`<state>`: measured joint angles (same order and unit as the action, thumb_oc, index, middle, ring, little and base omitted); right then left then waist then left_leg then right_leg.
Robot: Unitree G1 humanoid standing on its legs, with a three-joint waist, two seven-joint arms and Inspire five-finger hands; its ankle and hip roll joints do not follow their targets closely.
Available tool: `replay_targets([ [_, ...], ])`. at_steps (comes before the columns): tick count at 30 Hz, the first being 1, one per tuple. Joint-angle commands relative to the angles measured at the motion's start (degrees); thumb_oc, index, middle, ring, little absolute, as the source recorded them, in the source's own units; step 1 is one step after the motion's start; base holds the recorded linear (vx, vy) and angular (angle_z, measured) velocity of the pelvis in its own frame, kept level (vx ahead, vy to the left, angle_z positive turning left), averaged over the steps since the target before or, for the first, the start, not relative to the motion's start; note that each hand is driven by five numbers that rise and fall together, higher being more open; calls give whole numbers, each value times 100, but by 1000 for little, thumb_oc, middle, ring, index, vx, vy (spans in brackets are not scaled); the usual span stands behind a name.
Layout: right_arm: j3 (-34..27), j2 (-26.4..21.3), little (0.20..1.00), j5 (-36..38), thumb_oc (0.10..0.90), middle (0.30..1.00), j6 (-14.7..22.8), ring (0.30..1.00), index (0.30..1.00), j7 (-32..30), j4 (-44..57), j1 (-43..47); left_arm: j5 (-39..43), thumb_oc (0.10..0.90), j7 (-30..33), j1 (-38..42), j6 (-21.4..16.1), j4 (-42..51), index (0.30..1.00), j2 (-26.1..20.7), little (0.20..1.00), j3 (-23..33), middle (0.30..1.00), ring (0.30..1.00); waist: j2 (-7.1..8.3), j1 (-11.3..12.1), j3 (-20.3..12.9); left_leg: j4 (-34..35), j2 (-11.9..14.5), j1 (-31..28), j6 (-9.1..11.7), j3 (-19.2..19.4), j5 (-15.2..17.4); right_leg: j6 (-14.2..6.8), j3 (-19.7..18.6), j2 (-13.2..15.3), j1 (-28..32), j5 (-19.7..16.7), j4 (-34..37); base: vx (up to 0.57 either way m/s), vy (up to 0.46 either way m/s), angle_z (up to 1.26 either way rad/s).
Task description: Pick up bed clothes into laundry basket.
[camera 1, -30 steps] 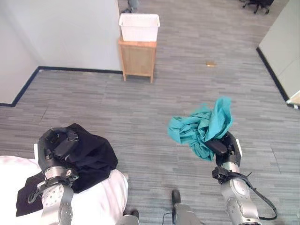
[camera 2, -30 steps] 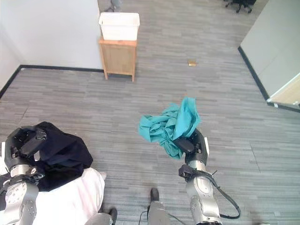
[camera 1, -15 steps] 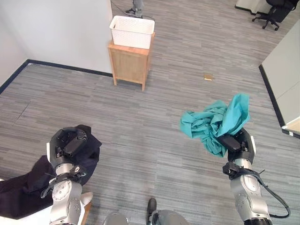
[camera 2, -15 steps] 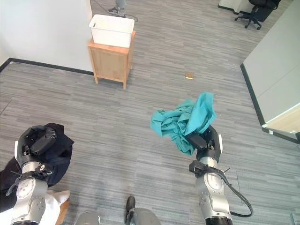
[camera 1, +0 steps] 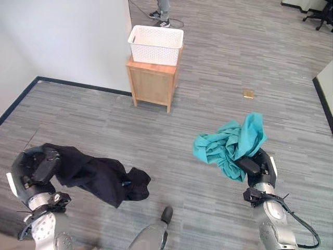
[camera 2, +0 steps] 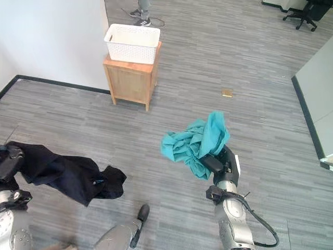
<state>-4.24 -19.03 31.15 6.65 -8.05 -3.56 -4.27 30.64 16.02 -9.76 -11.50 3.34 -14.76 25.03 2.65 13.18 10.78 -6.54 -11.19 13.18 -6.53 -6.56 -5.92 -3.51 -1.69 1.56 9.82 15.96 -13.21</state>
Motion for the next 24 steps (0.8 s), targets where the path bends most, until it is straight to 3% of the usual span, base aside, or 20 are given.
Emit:
replay_targets([
  [1,-135,9,300,-197,400,300,632,300,300,233,604,604,-404,400,11,105,-882,807,300,-904,300,282,300,300,251,95,-905,324,174,-154,471,-289,149,-518,-8,672,-278,-1769,-1065,417,253,-11],
  [2,-61,-11,300,-323,400,300,602,300,300,218,692,666,-457,400,67,140,-843,860,300,-951,300,234,300,300,91,-40,-744,404,267,-571,372,-364,325,-483,60,657,-785,-2268,-2135,573,321,-8],
  [4,54,-6,300,-390,400,300,576,300,300,166,703,794,-506,400,121,233,-808,778,300,-1079,300,153,300,300,-41,-118,-657,544,417,-920,288,-419,468,-362,428,857,-1229,-2127,-2515,544,244,26],
  [6,132,-10,300,-340,400,300,537,300,300,148,695,847,-440,400,85,302,-799,792,300,-1125,300,55,300,300,-117,-224,-583,617,589,-1197,269,-479,552,-252,699,980,-1651,-1827,-2433,465,65,11],
  [7,112,-32,300,-308,400,300,524,300,300,177,676,867,-386,400,27,307,-794,817,300,-1092,300,29,300,300,-132,-292,-534,699,670,-1396,295,-552,635,-178,856,878,-1877,-1460,-2192,483,-52,-13],
  [9,7,-109,300,-272,400,300,508,300,300,173,649,859,-246,400,-98,320,-781,846,300,-1036,300,-70,300,300,-92,-429,-461,745,750,-1642,359,-700,759,-195,955,669,-2203,-1279,-1591,481,-120,2],
  [11,-133,-196,300,-252,400,300,520,300,300,120,648,819,-174,400,-146,374,-799,864,300,-1011,300,-143,300,300,-21,-563,-431,866,813,-1940,478,-928,988,-279,889,464,-2332,-1368,-199,565,-215,87],
  [13,-302,-275,300,-244,400,300,560,300,300,64,665,735,-116,400,-175,463,-833,877,300,-1014,300,-86,300,300,83,-757,-409,924,914,-2283,596,-1226,1266,-534,335,287,-2483,-1759,1266,672,-248,49],
  [16,-541,-369,300,-297,400,300,597,300,300,25,654,567,-170,400,-202,586,-887,890,300,-1094,300,-105,300,300,112,-898,-458,893,1024,-2492,678,-1468,1452,-694,50,298,-2619,-2051,1801,538,-212,67],
  [18,-824,-460,300,-312,400,300,627,300,300,26,638,375,-226,400,-260,683,-933,921,300,-1167,300,-70,300,300,162,-1008,-547,805,1301,-2730,831,-1605,1688,-787,88,383,-2650,-2147,1747,621,-365,105],
  [20,-1007,-484,300,-259,400,300,690,300,300,-26,629,268,-230,400,-320,780,-948,946,300,-1152,300,-89,300,300,213,-1163,-654,628,1666,-2846,1025,-1712,1716,-809,72,533,-2638,-2324,1562,556,-403,106],
  [21,-1132,-552,300,-264,400,300,694,300,300,-14,544,215,-302,400,-289,796,-924,890,300,-1141,300,-73,300,300,216,-1202,-722,454,1878,-2854,1223,-1740,1588,-731,139,526,-2698,-2236,1359,571,-405,106],
  [22,-1146,-623,300,-232,400,300,740,300,300,-134,428,210,-311,400,-307,820,-886,864,300,-1146,300,-166,300,300,103,-1297,-717,50,2173,-2780,1418,-1620,1153,-666,189,449,-2707,-2174,1057,478,-348,92],
  [23,-1137,-658,300,-196,400,300,736,300,300,-64,493,203,-316,400,-243,860,-890,837,300,-1136,300,-162,300,300,44,-1303,-693,-447,2336,-2538,1532,-1421,557,-603,322,481,-2597,-2022,876,429,-312,50],
  [24,-1141,-714,300,-127,400,300,809,300,300,-70,510,241,-267,400,-232,933,-891,796,300,-1152,300,-140,300,300,124,-1345,-668,-1053,2341,-2069,1476,-1372,-69,-531,356,552,-2454,-1968,866,381,-362,27],
])
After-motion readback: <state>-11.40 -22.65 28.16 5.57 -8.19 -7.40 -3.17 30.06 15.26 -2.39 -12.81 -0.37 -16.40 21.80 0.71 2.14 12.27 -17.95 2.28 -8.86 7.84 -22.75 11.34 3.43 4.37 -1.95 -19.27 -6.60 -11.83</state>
